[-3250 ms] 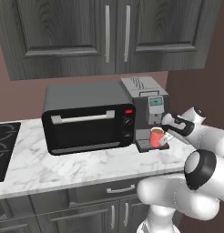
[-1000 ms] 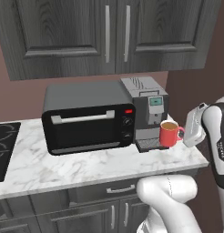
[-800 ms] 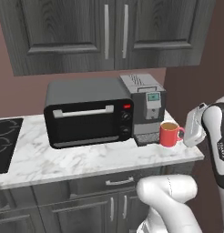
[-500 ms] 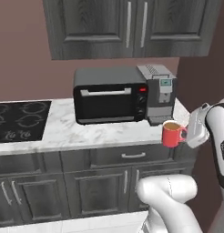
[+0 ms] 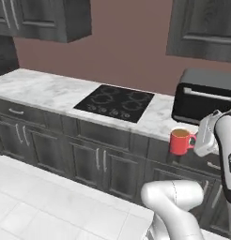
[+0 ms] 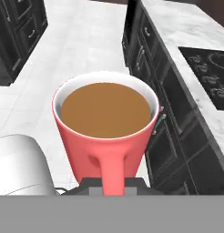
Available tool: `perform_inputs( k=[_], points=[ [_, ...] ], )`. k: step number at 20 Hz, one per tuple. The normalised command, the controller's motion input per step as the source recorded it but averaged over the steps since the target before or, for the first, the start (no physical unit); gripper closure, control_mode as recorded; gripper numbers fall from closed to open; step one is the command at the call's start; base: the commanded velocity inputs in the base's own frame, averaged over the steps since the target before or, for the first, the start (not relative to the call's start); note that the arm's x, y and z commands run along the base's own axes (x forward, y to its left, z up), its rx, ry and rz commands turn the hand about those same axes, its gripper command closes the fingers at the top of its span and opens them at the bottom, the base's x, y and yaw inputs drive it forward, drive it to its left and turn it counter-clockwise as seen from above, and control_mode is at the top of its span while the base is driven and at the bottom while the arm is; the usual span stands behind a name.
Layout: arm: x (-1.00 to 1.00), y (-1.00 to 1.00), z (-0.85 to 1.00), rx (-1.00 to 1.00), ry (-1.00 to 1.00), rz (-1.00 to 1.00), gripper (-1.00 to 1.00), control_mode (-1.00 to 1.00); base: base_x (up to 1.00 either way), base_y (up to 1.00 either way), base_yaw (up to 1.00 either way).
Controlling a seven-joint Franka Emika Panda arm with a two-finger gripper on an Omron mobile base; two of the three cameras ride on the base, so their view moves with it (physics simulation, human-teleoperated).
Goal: Pick up the brewed coffee from the coffee machine and place it next to the breakfast plate on the dining counter.
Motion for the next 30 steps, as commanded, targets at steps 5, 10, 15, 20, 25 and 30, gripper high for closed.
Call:
perform_inputs(
  k=[5, 10, 15, 20, 25, 30],
  points=[
    [0.0, 0.0, 0.0, 0.0, 0.0, 0.0, 1.0, 1.0, -0.06, 0.25, 0.97],
    [0.0, 0.0, 0.0, 0.0, 0.0, 0.0, 1.0, 1.0, 0.0, 0.19, 0.96],
    [0.0, 0.0, 0.0, 0.0, 0.0, 0.0, 1.0, 1.0, 0.0, 0.19, 0.91],
    [0.0, 0.0, 0.0, 0.0, 0.0, 0.0, 1.0, 1.0, 0.42, 0.4, 0.69],
    [0.0, 0.0, 0.0, 0.0, 0.0, 0.0, 1.0, 1.0, 0.95, 0.51, 0.47],
    [0.0, 0.0, 0.0, 0.0, 0.0, 0.0, 1.0, 1.0, 1.0, 0.49, 0.44]
  ],
)
